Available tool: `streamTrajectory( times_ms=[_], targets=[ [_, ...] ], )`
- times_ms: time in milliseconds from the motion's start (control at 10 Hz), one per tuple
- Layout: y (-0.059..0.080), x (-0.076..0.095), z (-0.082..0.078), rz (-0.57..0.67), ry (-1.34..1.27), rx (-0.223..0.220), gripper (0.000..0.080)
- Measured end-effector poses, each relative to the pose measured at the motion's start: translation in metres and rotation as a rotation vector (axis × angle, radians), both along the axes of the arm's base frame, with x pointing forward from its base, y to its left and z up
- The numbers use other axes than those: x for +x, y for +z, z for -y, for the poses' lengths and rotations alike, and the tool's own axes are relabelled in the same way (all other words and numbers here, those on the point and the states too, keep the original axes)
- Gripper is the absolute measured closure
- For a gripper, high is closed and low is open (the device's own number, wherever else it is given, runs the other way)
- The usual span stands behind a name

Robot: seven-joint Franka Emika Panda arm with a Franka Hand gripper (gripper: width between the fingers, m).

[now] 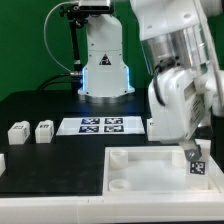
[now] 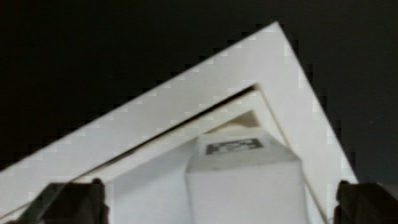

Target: Assemble one leg

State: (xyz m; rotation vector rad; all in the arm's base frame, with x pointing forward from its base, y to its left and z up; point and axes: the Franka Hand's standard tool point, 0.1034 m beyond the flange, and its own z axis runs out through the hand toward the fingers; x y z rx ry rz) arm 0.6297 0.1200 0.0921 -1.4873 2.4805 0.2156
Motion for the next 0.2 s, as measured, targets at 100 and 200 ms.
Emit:
streamTrajectory(
  times_ms=[100,200],
  targets=[
    [0.0127,0.0033,-0.0018,0.018,0.002,0.005,0.0151],
    [0.0095,0.0023,-0.0012,0.016,0.007,0.003,0.0151]
  ],
)
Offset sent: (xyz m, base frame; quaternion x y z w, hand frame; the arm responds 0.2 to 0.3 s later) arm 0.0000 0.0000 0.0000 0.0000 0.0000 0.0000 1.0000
